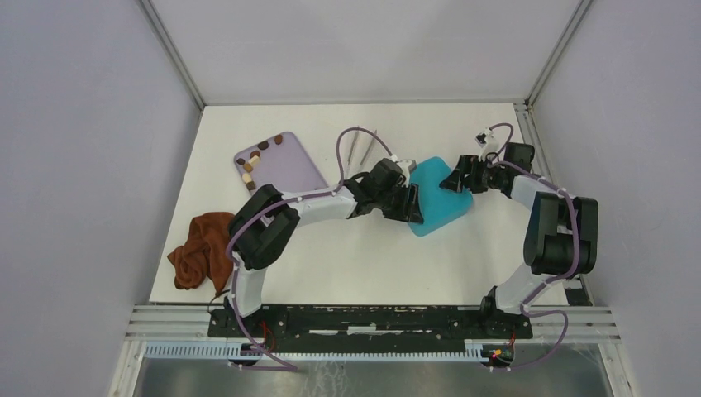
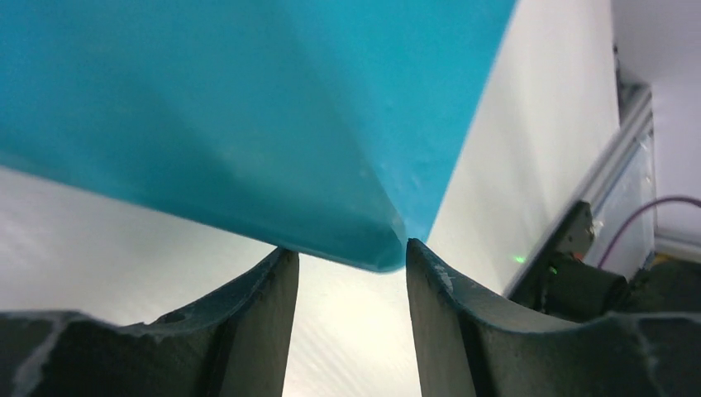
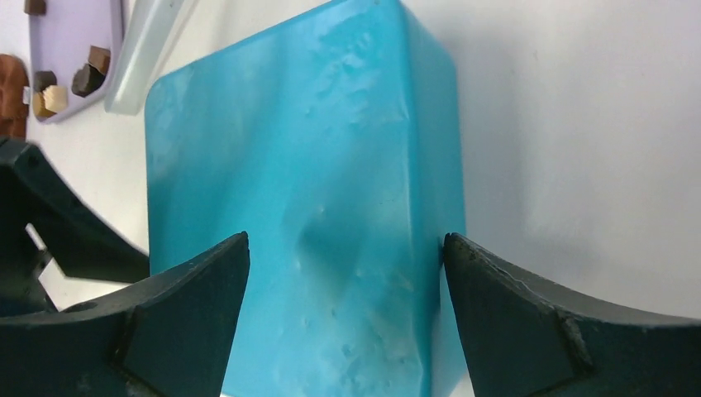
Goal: Pack the chocolate
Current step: Close the box lid on the packing box, then reset both arms
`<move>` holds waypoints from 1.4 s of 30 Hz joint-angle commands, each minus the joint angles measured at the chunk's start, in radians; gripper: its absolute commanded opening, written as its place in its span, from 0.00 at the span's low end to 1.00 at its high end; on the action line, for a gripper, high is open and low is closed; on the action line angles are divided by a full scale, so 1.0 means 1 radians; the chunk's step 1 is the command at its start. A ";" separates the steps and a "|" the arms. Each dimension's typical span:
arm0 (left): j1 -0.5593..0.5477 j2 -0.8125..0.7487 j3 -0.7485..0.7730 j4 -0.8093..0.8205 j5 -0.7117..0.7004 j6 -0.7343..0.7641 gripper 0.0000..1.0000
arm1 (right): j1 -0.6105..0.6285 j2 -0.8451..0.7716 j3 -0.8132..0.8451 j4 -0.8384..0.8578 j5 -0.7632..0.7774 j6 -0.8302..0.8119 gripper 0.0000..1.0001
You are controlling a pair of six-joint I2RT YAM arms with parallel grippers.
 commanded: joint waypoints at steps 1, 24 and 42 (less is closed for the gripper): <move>-0.060 -0.027 0.031 0.133 0.027 -0.072 0.57 | -0.038 -0.029 0.052 -0.189 -0.038 -0.184 0.92; 0.076 -0.942 -0.185 -0.335 -0.538 0.134 1.00 | -0.098 -0.485 0.289 -0.286 0.177 -0.522 0.98; 0.076 -1.101 0.044 -0.503 -0.545 0.156 1.00 | -0.097 -0.603 0.474 -0.304 0.268 -0.028 0.98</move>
